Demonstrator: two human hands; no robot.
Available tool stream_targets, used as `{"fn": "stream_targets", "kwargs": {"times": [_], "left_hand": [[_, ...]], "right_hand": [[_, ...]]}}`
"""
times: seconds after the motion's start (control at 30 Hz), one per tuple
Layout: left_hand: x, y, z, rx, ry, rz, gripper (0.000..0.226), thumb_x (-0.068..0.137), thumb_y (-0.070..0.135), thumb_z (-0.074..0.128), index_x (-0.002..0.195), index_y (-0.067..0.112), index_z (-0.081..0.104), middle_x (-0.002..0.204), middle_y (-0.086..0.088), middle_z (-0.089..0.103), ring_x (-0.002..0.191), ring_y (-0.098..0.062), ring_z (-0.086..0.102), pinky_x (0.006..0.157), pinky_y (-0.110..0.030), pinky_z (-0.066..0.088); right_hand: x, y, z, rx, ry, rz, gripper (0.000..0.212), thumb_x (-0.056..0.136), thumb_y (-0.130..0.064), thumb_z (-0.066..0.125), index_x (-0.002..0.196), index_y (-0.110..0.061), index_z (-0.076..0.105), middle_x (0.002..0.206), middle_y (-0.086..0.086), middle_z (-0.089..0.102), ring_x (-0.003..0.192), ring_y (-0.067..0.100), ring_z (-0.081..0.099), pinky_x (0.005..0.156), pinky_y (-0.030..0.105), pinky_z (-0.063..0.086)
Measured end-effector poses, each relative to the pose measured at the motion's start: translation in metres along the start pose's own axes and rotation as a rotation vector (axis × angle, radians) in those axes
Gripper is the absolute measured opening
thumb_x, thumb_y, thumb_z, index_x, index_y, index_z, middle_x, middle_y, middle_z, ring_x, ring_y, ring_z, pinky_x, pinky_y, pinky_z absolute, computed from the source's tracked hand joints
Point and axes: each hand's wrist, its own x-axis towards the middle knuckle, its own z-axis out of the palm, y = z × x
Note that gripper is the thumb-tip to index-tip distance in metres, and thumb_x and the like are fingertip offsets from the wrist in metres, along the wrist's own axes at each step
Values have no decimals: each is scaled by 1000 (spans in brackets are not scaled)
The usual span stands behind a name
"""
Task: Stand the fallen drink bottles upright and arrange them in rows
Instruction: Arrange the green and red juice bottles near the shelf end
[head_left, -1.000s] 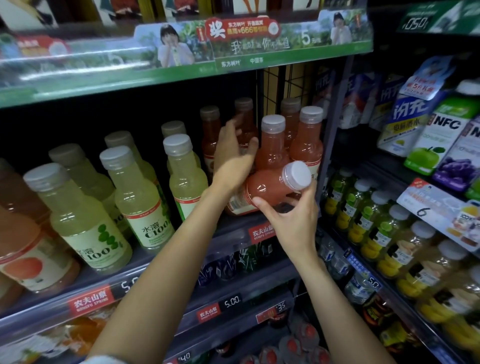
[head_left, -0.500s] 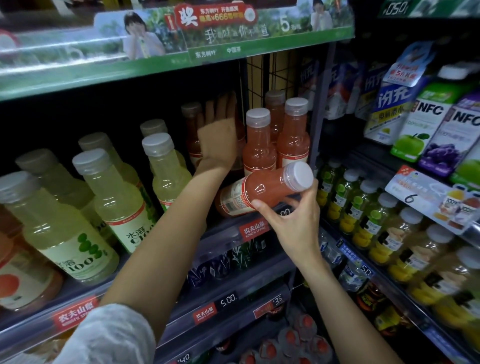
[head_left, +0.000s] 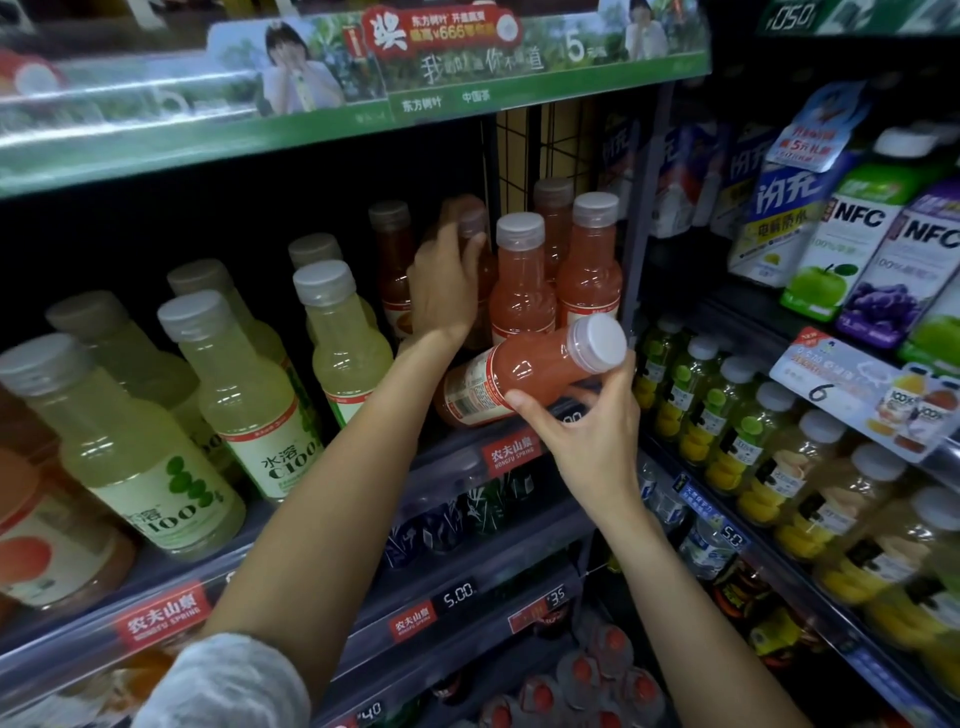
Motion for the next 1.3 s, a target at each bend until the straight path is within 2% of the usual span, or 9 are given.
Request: {"fn": "stream_targets", "kwargs": {"times": [0.17, 0.3, 0.43, 0.63, 0.77, 0.87, 0.97, 1.13, 1.3], "left_hand": [[3, -4, 1, -78, -16, -11, 39, 100, 26, 47, 134, 6, 50, 114, -19, 65, 103, -33, 61, 78, -28, 38], [-8, -8, 3, -251, -94, -30, 54, 102, 30, 39, 152, 23, 18, 134, -14, 56, 115, -30, 58, 93, -31, 44], [-44, -7, 3, -389, -191, -237, 55, 102, 42, 32, 152, 25, 15, 151, -6, 37, 135, -24, 39, 111, -33, 30], [-43, -12, 8, -584, -239, -414, 49, 103, 43, 31, 150, 31, 24, 153, 6, 33, 139, -16, 34, 104, -22, 24], [-45, -13, 11, -616, -263, -411, 51, 102, 45, 32, 150, 33, 21, 153, 5, 34, 138, -16, 35, 113, -31, 26], [-45, -14, 12, -599, -287, -402, 54, 101, 49, 31, 151, 36, 15, 154, 6, 31, 139, -18, 34, 115, -37, 27], [-43, -12, 9, -541, -313, -383, 54, 101, 50, 27, 151, 36, 10, 156, 6, 25, 142, -18, 28, 111, -31, 22], [-51, -10, -5, -509, -343, -360, 56, 102, 49, 22, 153, 32, 6, 157, 4, 24, 141, -18, 29, 102, -21, 22], [-90, -8, -29, -556, -176, -218, 41, 104, 23, 33, 144, 20, 39, 135, 14, 44, 121, 9, 40, 98, -5, 28]], "right_hand": [[1, 0, 2, -7, 3, -7, 97, 61, -45, 79, 137, -9, 31, 126, 4, 53, 103, 7, 61, 84, 19, 52], [1, 0, 3, -14, 5, 3, 101, 60, -46, 78, 139, -6, 29, 127, 6, 53, 104, 11, 61, 83, 19, 52], [-1, 0, 3, -13, 19, 0, 103, 60, -44, 79, 140, -4, 28, 130, 8, 51, 108, 11, 59, 86, 19, 52], [-2, 0, 3, -3, 22, 6, 101, 60, -47, 78, 139, -5, 30, 129, 7, 52, 109, 13, 60, 89, 25, 53], [-1, -1, 3, -8, 15, -16, 99, 61, -45, 78, 138, -4, 30, 130, 8, 51, 111, 13, 58, 89, 26, 53], [-1, -1, 3, -3, 17, -3, 99, 61, -44, 79, 137, -3, 31, 129, 6, 52, 107, 4, 58, 88, 26, 53], [1, -2, 3, -14, 9, -15, 100, 62, -46, 78, 138, -3, 30, 128, 5, 52, 104, -8, 56, 86, 19, 52], [5, -4, 5, -62, 0, -51, 97, 63, -51, 79, 135, -5, 33, 128, 6, 53, 111, 14, 58, 89, 35, 54], [19, -15, 15, -122, -11, -122, 84, 67, -46, 80, 132, -24, 32, 127, 1, 55, 114, 13, 57, 90, 40, 53]]}}
